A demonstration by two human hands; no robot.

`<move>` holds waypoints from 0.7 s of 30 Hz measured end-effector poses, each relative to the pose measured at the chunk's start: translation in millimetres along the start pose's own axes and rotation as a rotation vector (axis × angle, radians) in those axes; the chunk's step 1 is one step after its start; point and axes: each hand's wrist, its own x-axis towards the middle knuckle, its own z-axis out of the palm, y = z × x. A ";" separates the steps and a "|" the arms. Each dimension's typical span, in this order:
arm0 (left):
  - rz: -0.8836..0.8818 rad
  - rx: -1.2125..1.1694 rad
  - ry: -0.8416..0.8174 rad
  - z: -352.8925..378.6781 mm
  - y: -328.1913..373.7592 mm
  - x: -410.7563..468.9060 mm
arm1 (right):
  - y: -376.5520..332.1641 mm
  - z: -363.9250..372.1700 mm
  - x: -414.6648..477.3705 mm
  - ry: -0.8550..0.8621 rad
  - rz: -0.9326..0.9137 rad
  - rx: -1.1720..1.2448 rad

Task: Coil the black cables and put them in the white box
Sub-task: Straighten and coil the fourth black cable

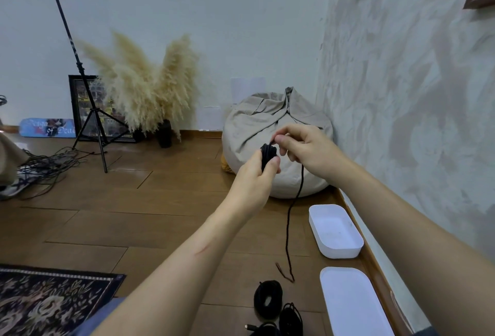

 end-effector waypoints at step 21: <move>0.148 -0.303 -0.072 -5.3 33.0 -7.6 | 32.0 6.5 -7.8 -0.039 0.165 0.374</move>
